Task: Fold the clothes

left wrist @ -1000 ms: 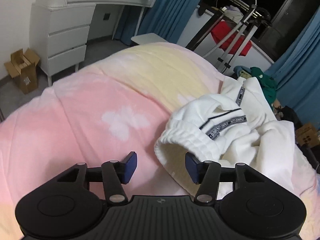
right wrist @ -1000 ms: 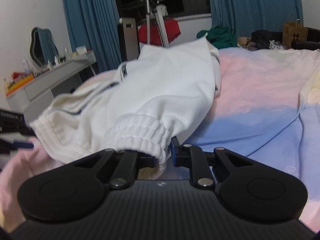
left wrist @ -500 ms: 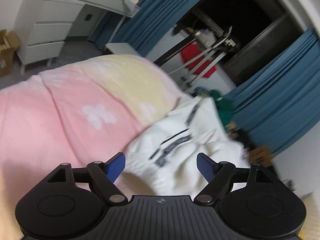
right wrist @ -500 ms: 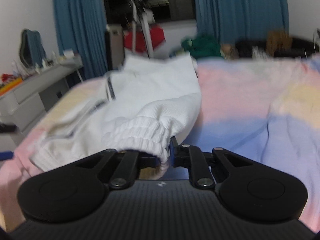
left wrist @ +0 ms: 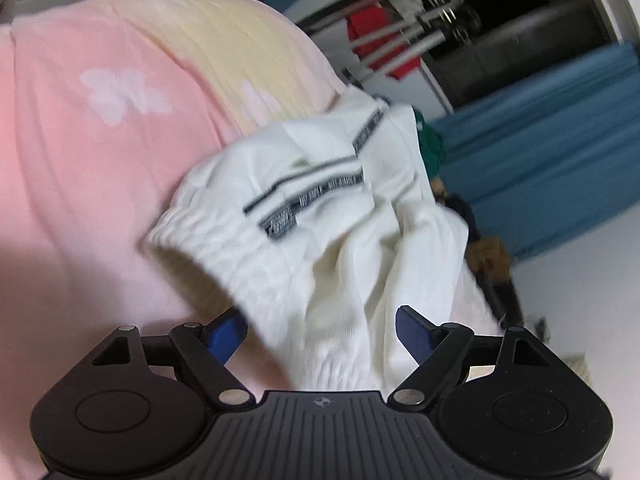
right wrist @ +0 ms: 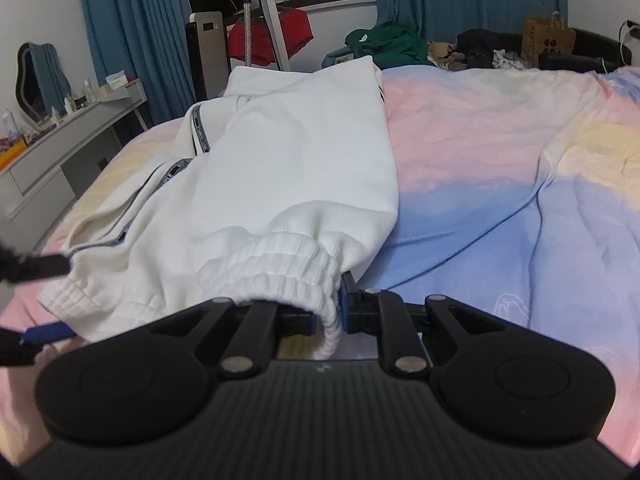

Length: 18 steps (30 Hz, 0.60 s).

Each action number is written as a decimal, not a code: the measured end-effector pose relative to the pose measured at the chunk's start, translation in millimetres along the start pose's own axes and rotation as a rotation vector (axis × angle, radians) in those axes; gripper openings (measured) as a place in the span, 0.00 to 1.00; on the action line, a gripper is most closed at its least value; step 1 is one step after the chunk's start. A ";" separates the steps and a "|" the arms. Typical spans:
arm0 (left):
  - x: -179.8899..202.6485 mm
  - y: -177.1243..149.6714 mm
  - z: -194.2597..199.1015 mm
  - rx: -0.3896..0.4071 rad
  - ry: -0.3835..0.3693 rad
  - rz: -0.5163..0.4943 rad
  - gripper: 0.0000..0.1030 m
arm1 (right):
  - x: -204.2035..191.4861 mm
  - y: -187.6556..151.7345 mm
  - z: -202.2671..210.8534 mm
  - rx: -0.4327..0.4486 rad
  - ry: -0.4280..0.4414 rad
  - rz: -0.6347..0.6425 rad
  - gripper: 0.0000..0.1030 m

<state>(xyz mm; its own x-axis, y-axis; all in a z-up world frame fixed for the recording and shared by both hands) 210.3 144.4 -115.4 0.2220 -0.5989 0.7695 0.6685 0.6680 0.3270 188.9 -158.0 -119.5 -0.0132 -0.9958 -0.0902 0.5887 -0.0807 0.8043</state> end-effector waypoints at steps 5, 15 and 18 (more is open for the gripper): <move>-6.6 24.1 -18.6 0.110 0.033 0.034 0.76 | -0.4 -6.8 1.2 0.009 -0.036 0.034 0.15; -21.2 73.0 -23.9 0.247 -0.033 0.178 0.73 | -7.2 -17.7 -6.5 0.053 -0.072 0.129 0.22; -25.5 83.3 -26.6 0.253 -0.035 0.196 0.65 | -9.7 -25.6 -13.8 0.055 -0.065 0.159 0.22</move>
<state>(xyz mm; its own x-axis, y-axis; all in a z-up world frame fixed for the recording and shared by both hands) 279.3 203.5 -122.3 0.3015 -0.4349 0.8485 0.4167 0.8605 0.2930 185.1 -145.7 -147.3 0.0233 -0.9967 0.0777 0.5421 0.0779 0.8367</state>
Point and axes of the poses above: each gripper's, at about its wrist camera, not at the fingertips, and z roughly against the way its jaws point, x to its right, y to its top, the point moved 7 cm from there along -z, roughly the way its jaws point, and after that the axes turned 6 degrees about z, right-handed, at the moved point
